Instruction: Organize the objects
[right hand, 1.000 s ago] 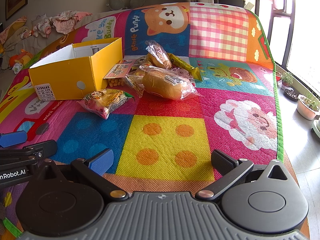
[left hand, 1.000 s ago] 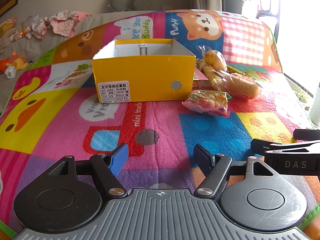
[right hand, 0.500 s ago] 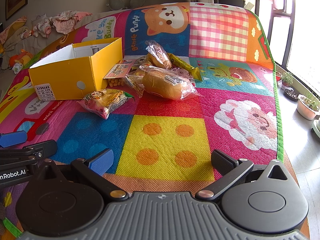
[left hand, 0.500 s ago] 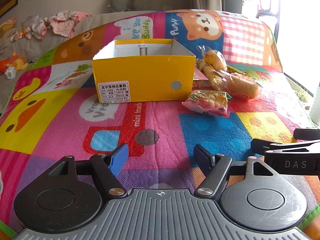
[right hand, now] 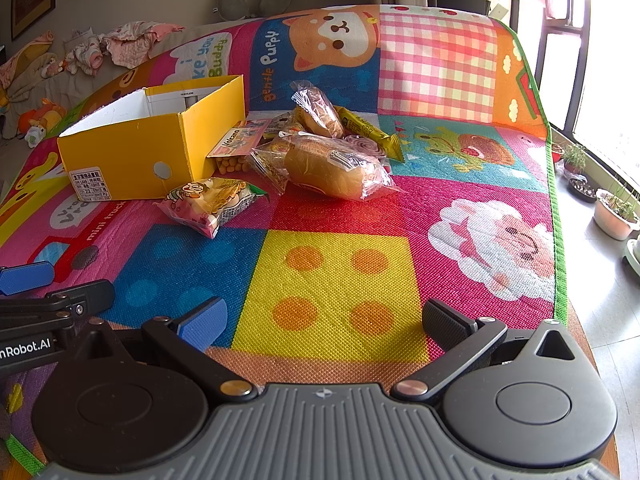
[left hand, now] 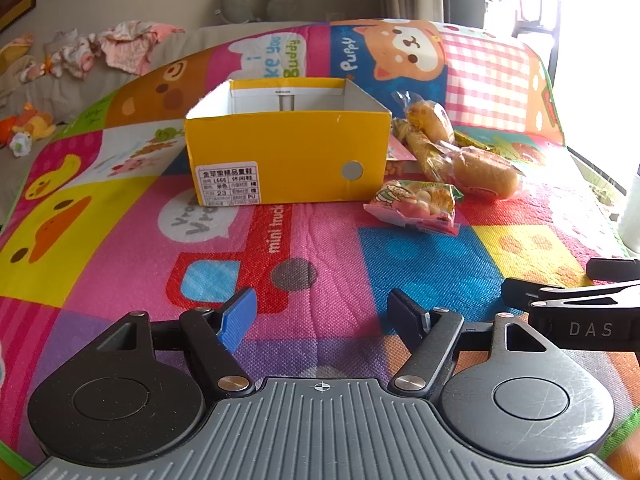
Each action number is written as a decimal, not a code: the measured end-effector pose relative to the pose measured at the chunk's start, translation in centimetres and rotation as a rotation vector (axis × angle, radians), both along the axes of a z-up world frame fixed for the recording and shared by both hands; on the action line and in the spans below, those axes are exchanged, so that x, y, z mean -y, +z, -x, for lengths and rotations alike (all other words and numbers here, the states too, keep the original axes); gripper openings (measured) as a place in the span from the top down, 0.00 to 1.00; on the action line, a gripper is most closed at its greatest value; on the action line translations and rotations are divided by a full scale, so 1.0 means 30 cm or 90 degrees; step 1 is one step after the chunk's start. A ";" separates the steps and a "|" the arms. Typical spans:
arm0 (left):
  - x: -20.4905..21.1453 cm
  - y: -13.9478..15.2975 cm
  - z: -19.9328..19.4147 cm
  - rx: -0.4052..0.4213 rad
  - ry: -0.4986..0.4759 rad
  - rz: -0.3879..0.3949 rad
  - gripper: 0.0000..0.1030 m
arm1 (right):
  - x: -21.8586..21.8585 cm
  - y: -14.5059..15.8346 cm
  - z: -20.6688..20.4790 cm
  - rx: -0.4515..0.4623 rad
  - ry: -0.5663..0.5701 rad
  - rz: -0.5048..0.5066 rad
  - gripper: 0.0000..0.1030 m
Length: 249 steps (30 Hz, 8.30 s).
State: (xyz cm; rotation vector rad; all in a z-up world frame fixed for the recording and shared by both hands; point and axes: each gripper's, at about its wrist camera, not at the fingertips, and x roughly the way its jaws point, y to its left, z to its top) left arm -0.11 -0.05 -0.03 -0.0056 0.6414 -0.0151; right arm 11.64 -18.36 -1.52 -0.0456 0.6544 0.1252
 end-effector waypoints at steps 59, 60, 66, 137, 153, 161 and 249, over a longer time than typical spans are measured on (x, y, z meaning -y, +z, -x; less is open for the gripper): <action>-0.046 0.104 -0.143 -0.310 -0.082 -0.014 0.11 | -0.032 0.089 -0.178 -0.229 -0.001 0.027 0.00; -0.057 0.116 -0.141 -0.316 -0.085 -0.005 0.13 | -0.035 0.090 -0.183 -0.237 -0.003 0.029 0.00; -0.164 0.253 -0.122 -0.330 -0.085 0.008 0.23 | -0.052 0.106 -0.267 -0.347 -0.037 0.034 0.00; -0.331 0.165 -0.502 -0.494 0.010 -0.136 0.88 | 0.046 0.223 -1.131 -0.350 0.065 0.048 0.24; -0.317 0.163 -0.502 -0.509 0.017 -0.135 0.88 | -0.036 0.177 -1.126 -0.343 0.137 0.136 0.76; -0.319 0.165 -0.564 -0.495 -0.010 -0.124 0.89 | 0.047 0.300 -0.875 -0.368 0.120 0.096 0.80; -0.386 0.231 -0.618 -0.494 0.015 0.009 0.90 | -0.192 0.215 -0.624 -0.356 0.360 0.271 0.29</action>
